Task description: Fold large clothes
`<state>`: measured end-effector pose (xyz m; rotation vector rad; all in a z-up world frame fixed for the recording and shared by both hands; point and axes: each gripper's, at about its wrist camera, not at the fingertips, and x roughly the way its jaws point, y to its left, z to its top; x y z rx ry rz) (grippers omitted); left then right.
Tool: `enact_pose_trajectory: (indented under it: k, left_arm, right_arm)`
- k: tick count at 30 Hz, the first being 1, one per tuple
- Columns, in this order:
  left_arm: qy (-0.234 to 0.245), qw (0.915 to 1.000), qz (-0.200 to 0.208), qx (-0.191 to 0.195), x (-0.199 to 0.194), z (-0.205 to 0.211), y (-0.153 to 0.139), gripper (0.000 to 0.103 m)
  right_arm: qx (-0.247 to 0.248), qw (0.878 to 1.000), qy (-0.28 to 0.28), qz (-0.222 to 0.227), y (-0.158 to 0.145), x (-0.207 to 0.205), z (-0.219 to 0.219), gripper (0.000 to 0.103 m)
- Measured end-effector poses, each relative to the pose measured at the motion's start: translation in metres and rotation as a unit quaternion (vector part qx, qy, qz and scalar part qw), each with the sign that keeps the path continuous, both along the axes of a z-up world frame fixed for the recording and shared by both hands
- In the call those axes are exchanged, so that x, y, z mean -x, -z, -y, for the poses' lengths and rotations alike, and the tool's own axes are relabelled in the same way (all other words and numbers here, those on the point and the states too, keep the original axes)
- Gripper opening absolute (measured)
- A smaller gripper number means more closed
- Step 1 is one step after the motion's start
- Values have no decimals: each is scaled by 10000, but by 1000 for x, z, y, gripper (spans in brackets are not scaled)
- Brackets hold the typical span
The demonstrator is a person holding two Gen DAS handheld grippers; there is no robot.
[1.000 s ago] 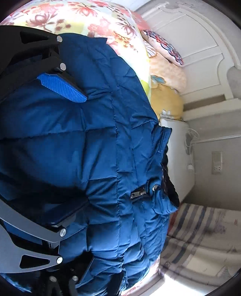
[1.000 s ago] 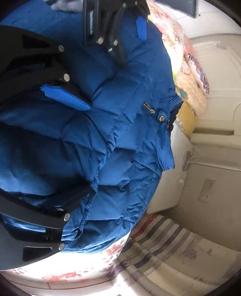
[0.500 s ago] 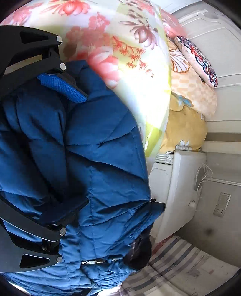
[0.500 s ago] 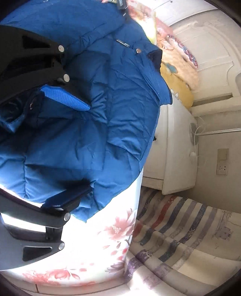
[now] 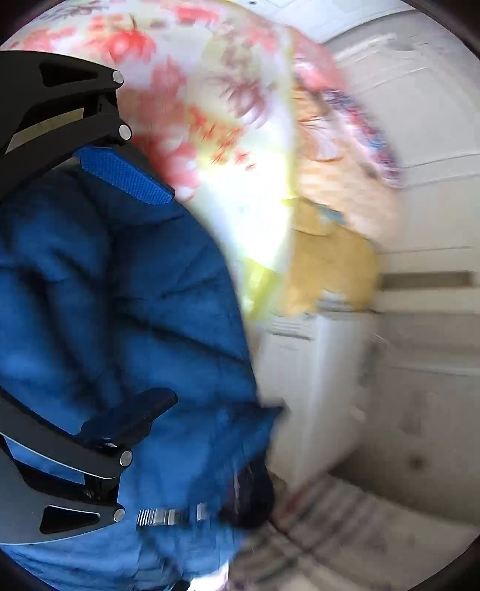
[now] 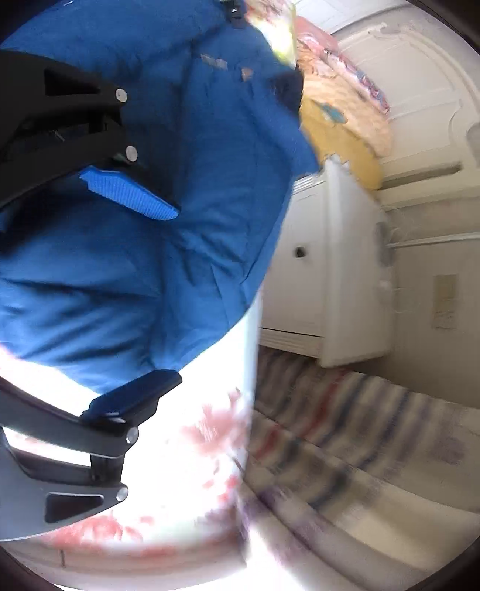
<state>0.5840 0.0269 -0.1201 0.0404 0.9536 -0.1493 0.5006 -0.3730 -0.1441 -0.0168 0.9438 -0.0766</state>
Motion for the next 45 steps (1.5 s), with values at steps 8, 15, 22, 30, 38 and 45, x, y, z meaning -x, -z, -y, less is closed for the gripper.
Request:
enact_pose_trajectory:
  k: [8, 15, 22, 30, 38, 45]
  left_arm:
    - [1304, 9892, 429, -512, 132, 65, 4, 99]
    - [806, 9931, 472, -716, 161, 59, 6, 97]
    - [1482, 9864, 387, -590, 262, 65, 8, 99]
    - [860, 9953, -174, -403, 273, 31, 36, 99]
    - [263, 9989, -300, -259, 317, -38, 49, 99]
    - [327, 9980, 541, 91, 401, -32, 2, 99]
  right_arm:
    - [179, 9861, -1601, 402, -10, 110, -121, 89]
    - [534, 9894, -1298, 365, -1, 140, -140, 93]
    - [349, 9775, -2030, 456, -14, 238, -175, 95]
    - [276, 9872, -1549, -260, 28, 258, -164, 97]
    - [164, 9926, -1196, -156, 46, 318, -111, 100]
    - [220, 9873, -1378, 759, 3, 404, -152, 98]
